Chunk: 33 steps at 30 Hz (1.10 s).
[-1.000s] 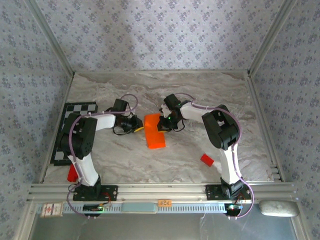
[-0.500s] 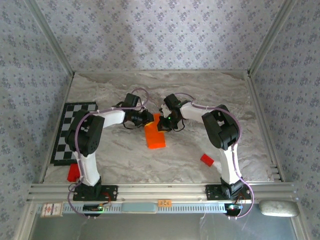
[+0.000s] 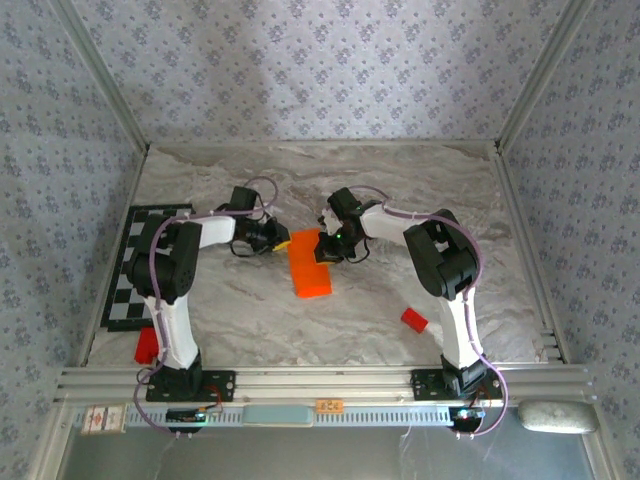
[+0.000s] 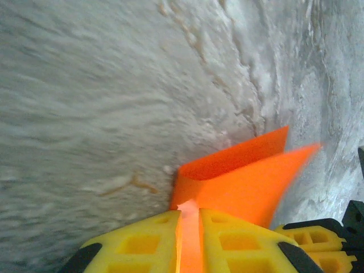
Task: Fold a paper plane with a square sheet of paper (pick it up from the middle)
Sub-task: First fold the square sheet of paper in half at the center of the table.
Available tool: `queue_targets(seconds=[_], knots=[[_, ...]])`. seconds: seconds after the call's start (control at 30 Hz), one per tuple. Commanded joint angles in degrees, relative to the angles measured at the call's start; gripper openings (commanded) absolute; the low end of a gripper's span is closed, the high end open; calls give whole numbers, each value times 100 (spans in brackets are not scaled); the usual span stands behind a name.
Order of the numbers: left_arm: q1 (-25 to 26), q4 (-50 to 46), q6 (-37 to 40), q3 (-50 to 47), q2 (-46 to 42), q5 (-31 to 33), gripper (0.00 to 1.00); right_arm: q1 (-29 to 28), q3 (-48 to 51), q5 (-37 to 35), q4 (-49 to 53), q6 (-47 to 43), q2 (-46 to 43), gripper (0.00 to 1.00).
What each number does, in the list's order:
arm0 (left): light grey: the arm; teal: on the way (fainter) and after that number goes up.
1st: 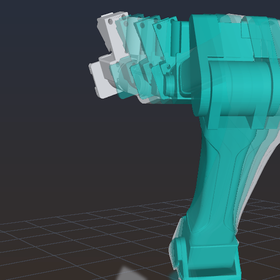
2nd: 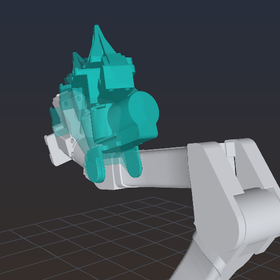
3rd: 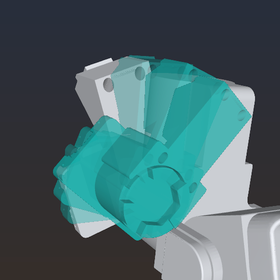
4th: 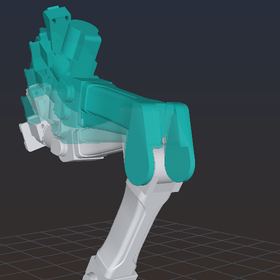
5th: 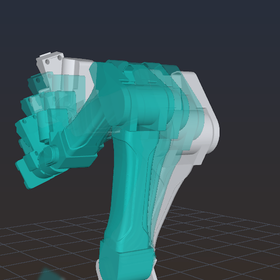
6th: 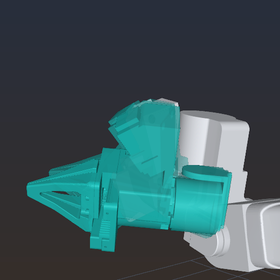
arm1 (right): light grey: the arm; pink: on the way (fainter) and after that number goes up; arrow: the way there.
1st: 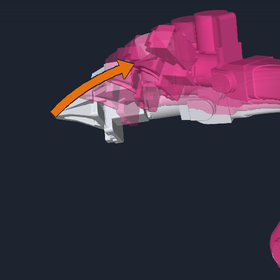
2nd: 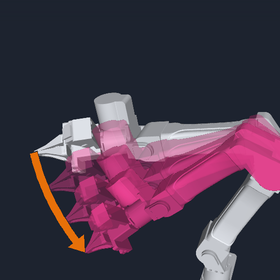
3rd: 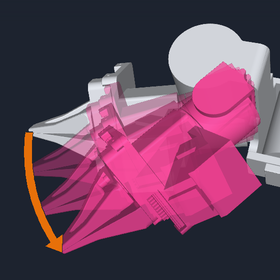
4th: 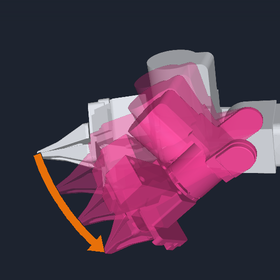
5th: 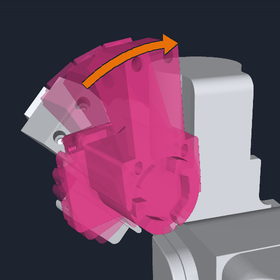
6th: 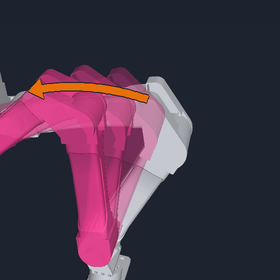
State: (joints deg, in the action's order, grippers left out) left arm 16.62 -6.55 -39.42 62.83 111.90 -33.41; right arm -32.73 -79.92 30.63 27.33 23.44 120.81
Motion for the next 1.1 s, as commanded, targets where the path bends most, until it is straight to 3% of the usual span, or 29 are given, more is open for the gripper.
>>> queue_targets(seconds=[0.0, 0.3, 0.57, 0.8, 1.07], knots=[[-159, -390, 355, 177, 135, 331, 16, 83, 455, -1686, 985, -103, 700, 8], [227, 48, -29, -122, -736, 77, 17, 81, 433, -1710, 1011, -93, 689, 8], [476, 243, -170, 194, -54, 93, 16, 62, 463, -1709, 992, -85, 696, 8], [124, 119, -6, 684, 622, 112, 16, 62, 546, -1748, 967, -78, 641, 8], [-144, -765, 598, 1214, 601, 548, 16, 72, 633, -1777, 935, -55, 618, 8]])
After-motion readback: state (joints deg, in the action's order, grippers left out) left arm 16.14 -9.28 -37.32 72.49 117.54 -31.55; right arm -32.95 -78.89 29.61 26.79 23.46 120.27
